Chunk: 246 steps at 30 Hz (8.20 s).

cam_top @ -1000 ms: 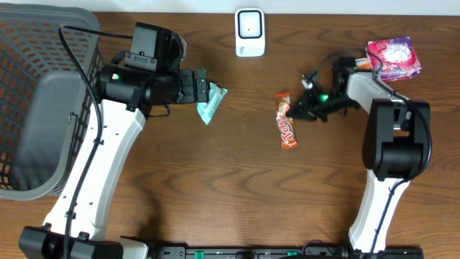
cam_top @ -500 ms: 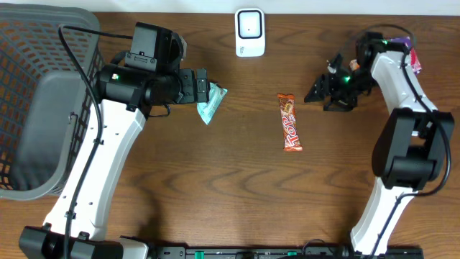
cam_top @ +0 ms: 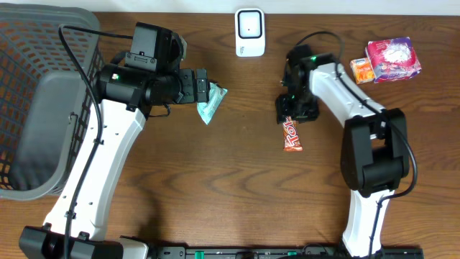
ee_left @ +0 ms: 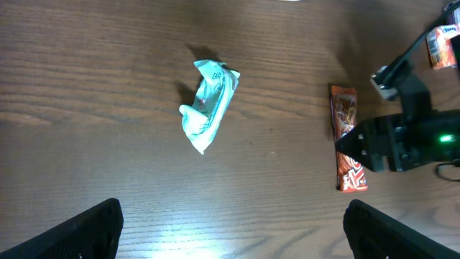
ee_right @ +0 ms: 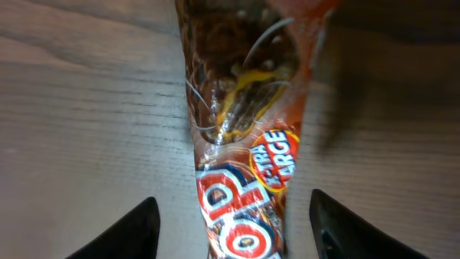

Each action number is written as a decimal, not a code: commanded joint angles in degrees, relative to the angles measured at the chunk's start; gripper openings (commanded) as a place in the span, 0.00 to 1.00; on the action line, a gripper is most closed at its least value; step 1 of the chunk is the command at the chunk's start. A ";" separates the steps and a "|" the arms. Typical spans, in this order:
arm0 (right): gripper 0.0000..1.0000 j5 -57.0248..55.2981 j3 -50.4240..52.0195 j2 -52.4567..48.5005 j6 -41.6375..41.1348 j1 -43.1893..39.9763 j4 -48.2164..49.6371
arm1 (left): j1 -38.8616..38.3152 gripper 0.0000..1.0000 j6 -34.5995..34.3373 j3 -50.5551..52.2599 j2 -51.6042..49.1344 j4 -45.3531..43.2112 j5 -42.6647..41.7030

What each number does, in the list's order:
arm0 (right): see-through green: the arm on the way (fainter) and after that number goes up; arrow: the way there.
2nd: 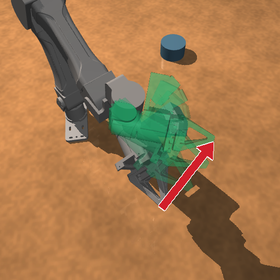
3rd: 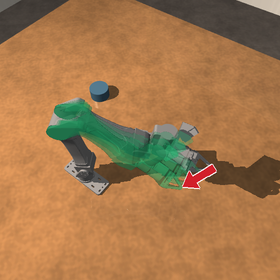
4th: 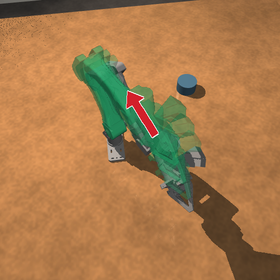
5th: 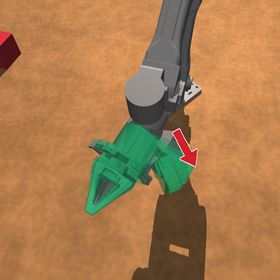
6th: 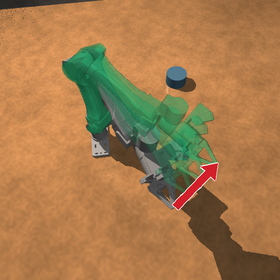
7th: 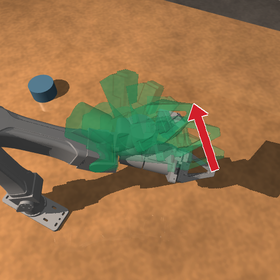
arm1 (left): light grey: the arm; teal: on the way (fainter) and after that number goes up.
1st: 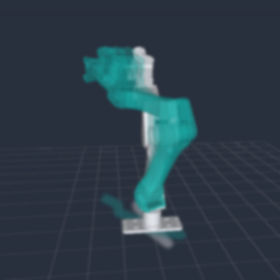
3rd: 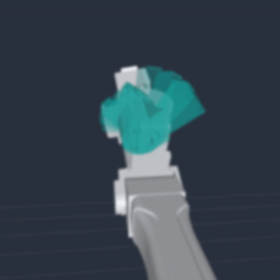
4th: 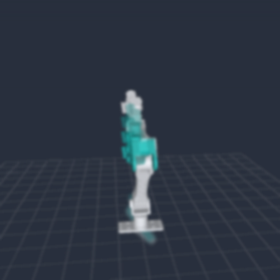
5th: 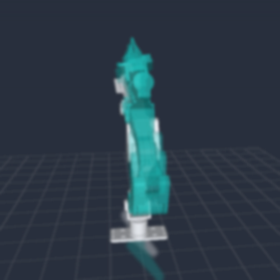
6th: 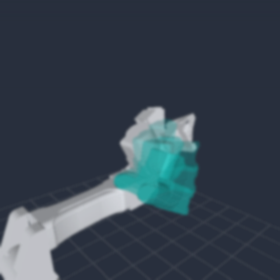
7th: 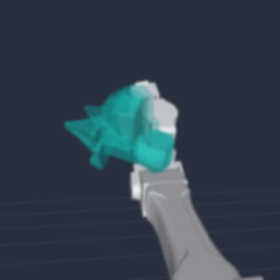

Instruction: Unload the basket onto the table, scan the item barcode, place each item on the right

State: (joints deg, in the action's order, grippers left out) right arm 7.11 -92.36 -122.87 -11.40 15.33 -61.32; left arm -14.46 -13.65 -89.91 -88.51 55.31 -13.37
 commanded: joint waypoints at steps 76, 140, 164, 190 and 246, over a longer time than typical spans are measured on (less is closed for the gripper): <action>0.92 1.20 -8.92 13.40 4.96 -21.07 22.62 | 0.02 0.98 0.31 -0.42 -0.22 0.13 0.15; 0.99 -15.80 -8.79 16.65 4.59 -5.44 -3.41 | -0.37 0.98 -2.29 -0.31 -0.46 -0.09 -2.67; 0.99 -15.80 -8.79 16.68 4.59 -5.44 -3.41 | 5.77 0.88 17.07 -0.31 -22.80 -9.40 -11.74; 0.99 -15.80 -8.79 16.68 4.59 -5.44 -3.41 | 5.73 0.19 21.51 -0.33 -35.06 -10.75 -26.05; 0.99 -15.80 -8.79 16.65 4.59 -5.44 -3.41 | -18.34 0.93 0.02 0.74 -17.40 -8.20 -5.44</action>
State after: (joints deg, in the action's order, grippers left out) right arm -7.60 -101.27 -106.37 -6.35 9.80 -64.71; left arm -35.55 -14.55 -88.36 -111.09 46.78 -15.73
